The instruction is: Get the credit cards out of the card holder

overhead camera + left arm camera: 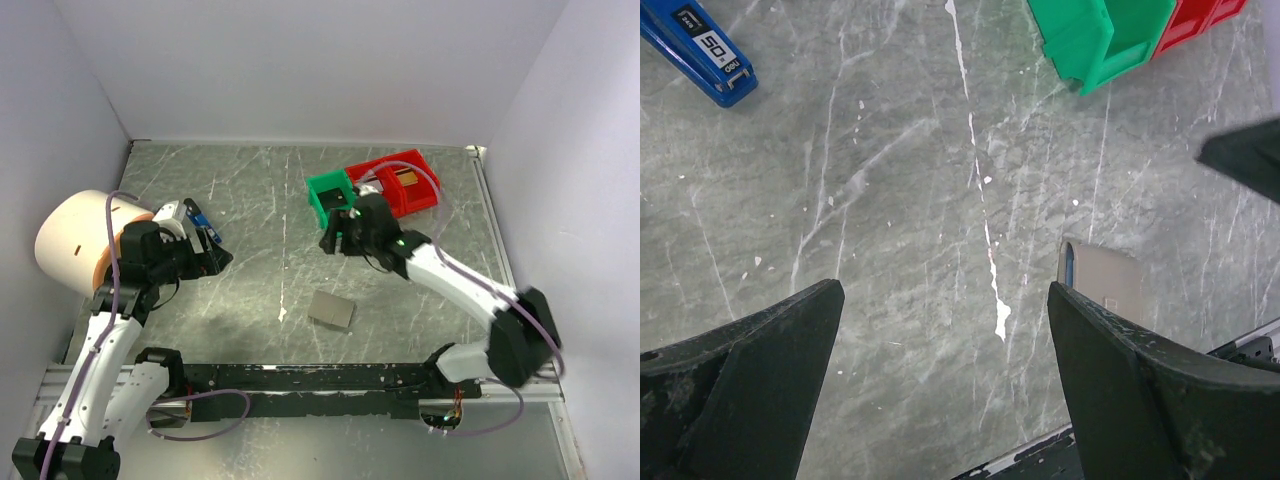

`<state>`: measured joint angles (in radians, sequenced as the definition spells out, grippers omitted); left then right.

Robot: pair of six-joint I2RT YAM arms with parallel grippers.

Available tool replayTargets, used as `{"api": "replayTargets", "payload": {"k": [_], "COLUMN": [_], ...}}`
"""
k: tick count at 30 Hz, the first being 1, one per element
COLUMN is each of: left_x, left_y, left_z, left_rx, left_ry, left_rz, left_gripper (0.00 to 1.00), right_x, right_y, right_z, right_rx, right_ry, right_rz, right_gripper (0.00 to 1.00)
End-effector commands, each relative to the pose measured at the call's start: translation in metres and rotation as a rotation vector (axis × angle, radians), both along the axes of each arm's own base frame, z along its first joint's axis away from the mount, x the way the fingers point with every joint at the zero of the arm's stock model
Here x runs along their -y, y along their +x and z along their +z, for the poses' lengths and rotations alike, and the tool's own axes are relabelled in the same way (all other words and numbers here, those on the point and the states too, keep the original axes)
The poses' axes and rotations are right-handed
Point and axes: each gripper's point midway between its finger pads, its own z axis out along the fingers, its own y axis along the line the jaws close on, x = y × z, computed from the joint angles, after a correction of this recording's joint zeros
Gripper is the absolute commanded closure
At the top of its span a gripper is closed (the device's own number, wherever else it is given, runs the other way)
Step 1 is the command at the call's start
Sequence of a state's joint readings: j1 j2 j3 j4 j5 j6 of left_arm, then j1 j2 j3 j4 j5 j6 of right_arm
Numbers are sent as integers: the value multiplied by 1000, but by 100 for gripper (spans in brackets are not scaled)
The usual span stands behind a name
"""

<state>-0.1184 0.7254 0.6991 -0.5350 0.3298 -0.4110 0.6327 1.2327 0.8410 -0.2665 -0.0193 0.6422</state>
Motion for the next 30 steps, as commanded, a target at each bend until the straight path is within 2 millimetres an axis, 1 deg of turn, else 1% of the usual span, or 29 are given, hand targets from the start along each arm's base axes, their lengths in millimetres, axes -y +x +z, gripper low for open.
{"api": "replayTargets", "payload": {"k": [1, 2, 4, 7, 8, 9, 10, 11, 13, 16, 19, 21, 25, 30], "left_x": [0, 0, -2, -2, -3, -3, -4, -4, -3, -4, -4, -5, -6, -7], "left_y": [3, 3, 4, 4, 4, 4, 4, 5, 5, 5, 5, 6, 6, 6], "left_z": [2, 2, 1, 4, 4, 4, 5, 5, 5, 4, 4, 5, 5, 5], "left_rx": [15, 14, 12, 23, 26, 29, 32, 31, 32, 27, 29, 30, 32, 31], "left_ry": [-5, -5, -2, -2, -1, -2, -4, -5, -8, -10, -12, -13, -13, -14], "left_rz": [-3, -2, 8, 10, 11, 11, 10, 10, 5, 4, 2, 5, 9, 11], "left_gripper": [5, 5, 5, 5, 5, 5, 5, 5, 5, 5, 5, 5, 5, 5], "right_x": [-13, -17, -23, -29, -30, -33, -34, -36, -39, -43, -50, -58, -70, -88], "right_y": [61, 73, 92, 117, 124, 133, 135, 140, 150, 159, 158, 152, 138, 116], "right_z": [-16, -19, -18, -23, -28, -25, -31, -30, -35, -52, -65, -71, -76, -77], "right_rx": [94, 98, 118, 159, 153, 148, 128, 134, 151, 105, 65, 43, 13, 5], "right_ry": [-238, -262, -311, -329, -337, -342, -358, -366, -369, -372, -363, -332, -289, -277], "right_rz": [65, 64, 66, 66, 70, 64, 75, 79, 78, 95, 122, 161, 207, 254], "right_gripper": [30, 30, 28, 17, 17, 16, 16, 16, 16, 16, 17, 17, 19, 19]}}
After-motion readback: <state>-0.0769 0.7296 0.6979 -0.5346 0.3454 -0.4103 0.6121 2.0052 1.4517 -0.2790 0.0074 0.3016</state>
